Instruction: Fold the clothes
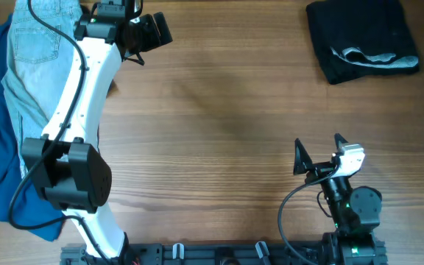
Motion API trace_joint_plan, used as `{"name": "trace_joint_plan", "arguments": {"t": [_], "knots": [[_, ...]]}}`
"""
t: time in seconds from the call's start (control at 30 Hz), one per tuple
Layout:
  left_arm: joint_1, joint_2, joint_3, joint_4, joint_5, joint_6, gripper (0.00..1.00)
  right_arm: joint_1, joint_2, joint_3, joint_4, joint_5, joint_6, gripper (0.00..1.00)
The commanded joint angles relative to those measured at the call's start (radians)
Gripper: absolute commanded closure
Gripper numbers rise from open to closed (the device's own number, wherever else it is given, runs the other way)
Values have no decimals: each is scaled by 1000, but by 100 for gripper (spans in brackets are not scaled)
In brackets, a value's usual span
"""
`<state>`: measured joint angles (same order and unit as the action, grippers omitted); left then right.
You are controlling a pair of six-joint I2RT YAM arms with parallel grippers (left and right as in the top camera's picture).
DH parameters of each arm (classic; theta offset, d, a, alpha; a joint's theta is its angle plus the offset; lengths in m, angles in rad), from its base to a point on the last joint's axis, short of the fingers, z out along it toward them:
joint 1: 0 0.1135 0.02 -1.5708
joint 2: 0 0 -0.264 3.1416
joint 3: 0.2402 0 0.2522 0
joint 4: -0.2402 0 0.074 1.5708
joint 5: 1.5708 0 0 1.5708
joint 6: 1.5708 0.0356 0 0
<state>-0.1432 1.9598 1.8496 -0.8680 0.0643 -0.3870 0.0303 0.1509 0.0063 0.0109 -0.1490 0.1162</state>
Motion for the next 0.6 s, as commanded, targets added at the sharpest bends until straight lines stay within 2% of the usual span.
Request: {"name": "trace_joint_plan", "arguments": {"t": [0.0, 0.33, 0.47, 0.57], "knots": [[-6, 10, 0, 2, -6, 9, 0, 4, 38, -1, 2, -5, 18, 0], [-6, 0, 0, -35, 11, 15, 0, 4, 100, -1, 2, -5, 17, 0], [-18, -106, 0, -28, -27, 153, 0, 4, 108, -1, 2, -5, 18, 0], [-22, -208, -20, -5, -92, 179, 0, 4, 107, -1, 2, -5, 18, 0]]}}
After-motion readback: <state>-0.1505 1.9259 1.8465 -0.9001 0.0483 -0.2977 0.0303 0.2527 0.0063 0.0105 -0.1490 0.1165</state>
